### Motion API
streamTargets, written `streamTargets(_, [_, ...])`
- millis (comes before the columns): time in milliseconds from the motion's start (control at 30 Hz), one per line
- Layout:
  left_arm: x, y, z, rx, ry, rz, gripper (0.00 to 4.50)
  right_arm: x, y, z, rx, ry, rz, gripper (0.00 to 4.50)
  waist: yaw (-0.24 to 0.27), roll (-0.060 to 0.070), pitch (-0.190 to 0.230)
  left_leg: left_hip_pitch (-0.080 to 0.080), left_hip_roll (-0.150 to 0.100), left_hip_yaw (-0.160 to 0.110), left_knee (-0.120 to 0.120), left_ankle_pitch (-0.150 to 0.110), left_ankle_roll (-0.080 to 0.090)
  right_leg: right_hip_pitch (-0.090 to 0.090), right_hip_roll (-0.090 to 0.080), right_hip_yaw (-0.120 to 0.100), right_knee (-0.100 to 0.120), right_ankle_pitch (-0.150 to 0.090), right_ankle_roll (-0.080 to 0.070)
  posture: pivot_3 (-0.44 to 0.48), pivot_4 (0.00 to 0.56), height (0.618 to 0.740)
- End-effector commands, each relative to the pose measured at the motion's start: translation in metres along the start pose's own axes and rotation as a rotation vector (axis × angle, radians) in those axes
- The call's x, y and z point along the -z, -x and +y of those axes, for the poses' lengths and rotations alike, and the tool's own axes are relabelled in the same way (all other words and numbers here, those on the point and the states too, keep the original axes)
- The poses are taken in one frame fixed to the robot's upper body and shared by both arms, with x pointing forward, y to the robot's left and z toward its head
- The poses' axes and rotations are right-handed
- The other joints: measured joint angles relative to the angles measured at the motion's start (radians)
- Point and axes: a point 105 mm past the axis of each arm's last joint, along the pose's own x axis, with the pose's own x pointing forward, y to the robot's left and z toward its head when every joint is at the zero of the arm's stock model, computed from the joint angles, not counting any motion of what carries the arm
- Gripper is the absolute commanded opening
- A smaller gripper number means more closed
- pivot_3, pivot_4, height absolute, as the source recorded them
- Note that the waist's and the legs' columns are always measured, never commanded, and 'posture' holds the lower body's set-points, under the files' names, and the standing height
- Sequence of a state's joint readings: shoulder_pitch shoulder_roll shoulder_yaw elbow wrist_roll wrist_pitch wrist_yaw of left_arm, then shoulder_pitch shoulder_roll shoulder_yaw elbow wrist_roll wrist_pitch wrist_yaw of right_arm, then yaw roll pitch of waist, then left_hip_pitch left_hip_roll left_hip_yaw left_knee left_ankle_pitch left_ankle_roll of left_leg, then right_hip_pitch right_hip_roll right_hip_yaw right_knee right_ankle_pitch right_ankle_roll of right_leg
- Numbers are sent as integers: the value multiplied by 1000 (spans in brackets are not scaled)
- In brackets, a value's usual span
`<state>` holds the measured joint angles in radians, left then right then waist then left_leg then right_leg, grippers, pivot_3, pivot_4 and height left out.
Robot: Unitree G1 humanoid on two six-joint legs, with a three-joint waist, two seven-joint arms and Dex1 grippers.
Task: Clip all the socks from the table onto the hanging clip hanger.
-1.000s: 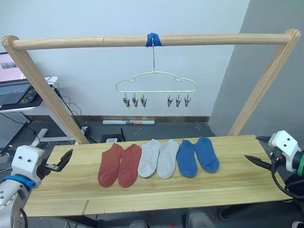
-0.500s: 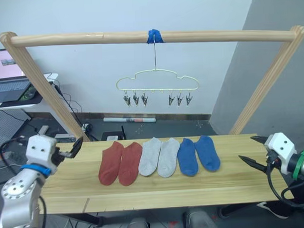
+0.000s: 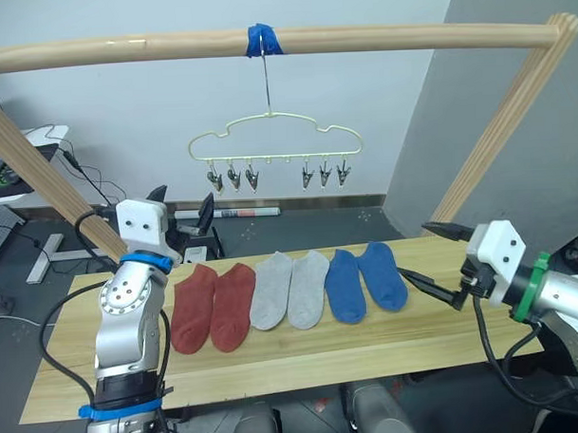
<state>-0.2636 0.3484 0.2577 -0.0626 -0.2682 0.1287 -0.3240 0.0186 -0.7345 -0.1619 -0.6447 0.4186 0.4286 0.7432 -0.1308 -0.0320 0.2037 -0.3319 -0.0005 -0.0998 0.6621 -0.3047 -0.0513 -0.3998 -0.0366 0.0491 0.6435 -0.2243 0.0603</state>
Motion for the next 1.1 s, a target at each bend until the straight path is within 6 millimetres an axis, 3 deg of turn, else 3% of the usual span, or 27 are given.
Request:
streamTargets(33, [-7,-3,4,-21,33,-29,4087,-10,-1,4,-4,6,-25,4500,-4,0,5,-4,0,0,0,0,0,-4,0,0,0,0,0,-271,233,740])
streamTargets(100, [-7,-5,4,-21,42,-33,3664,-10,-2,5,-7,4,-23,4500,-6,2,10,-9,0,-2,1,0,0,-8,0,-1,0,1,0,-271,235,740])
streamTargets(300, [-8,-16,0,4,12,-39,1852,-17,-8,6,-22,6,-51,4500,-8,2,30,-14,-1,-4,1,0,0,-11,-1,-3,-1,1,0,-272,244,740])
streamTargets(533, [-8,-29,1,6,-9,-52,1852,-25,-15,9,-42,13,-72,4500,-9,2,40,-15,-1,-5,1,0,0,-12,-1,-4,-1,1,0,-276,251,740])
streamTargets(833, [-5,-43,-12,78,30,-53,1852,-35,-21,15,-64,23,-95,4500,-9,-1,49,-16,-1,-5,1,0,0,-13,-1,-5,-1,1,0,-287,252,740])
streamTargets(1100, [-7,-52,-5,43,10,-74,1852,-42,-25,14,-67,27,-109,4500,-11,-2,50,-18,-1,-6,1,0,0,-16,-1,-5,-1,1,0,-290,250,740])
